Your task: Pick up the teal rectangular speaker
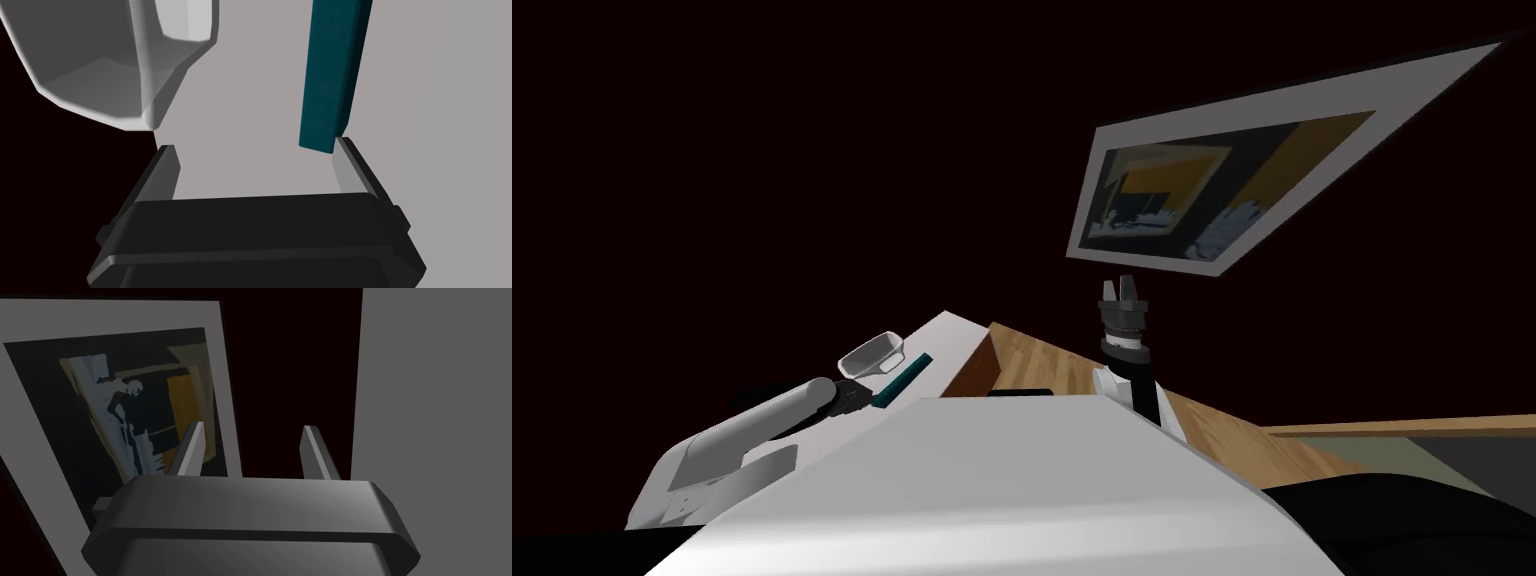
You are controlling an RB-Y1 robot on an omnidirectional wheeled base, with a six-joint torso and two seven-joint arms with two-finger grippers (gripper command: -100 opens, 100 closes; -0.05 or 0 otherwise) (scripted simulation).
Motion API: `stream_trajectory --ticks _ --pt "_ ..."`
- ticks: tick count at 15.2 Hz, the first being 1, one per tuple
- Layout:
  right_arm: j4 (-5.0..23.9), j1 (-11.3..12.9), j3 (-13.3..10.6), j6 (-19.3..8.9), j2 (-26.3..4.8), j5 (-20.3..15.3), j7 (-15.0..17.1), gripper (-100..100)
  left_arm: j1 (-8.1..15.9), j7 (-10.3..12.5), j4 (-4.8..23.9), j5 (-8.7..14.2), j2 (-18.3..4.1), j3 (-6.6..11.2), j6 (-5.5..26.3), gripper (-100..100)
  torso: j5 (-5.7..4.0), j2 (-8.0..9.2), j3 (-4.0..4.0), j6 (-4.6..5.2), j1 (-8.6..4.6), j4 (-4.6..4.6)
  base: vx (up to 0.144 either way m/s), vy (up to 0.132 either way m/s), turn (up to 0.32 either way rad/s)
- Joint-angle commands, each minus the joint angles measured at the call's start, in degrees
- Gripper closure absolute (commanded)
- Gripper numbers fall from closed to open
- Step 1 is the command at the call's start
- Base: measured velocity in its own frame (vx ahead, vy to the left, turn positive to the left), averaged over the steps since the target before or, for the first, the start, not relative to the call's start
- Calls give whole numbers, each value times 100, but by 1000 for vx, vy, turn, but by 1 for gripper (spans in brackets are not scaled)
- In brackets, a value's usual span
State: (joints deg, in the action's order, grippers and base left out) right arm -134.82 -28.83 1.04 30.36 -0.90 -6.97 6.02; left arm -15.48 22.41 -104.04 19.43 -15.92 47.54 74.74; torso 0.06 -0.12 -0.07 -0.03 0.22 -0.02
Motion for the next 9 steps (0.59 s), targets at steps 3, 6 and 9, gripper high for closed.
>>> stream_trajectory --ticks 3,6,9 --pt "0 1 -1 0 0 0 0 0 45 54 54 48 43 172 475 -100 -1 -1 -1 5 -3 0 -12 28 -161" --pt "0 1 0 0 0 0 0 0 86 89 127 88 77 310 768 -100 2 2 1 3 8 0 -19 48 -227" --pt "0 0 0 0 0 0 0 0 159 150 256 158 137 555 1166 -100 1 -4 -2 3 7 -1 -8 48 -241"
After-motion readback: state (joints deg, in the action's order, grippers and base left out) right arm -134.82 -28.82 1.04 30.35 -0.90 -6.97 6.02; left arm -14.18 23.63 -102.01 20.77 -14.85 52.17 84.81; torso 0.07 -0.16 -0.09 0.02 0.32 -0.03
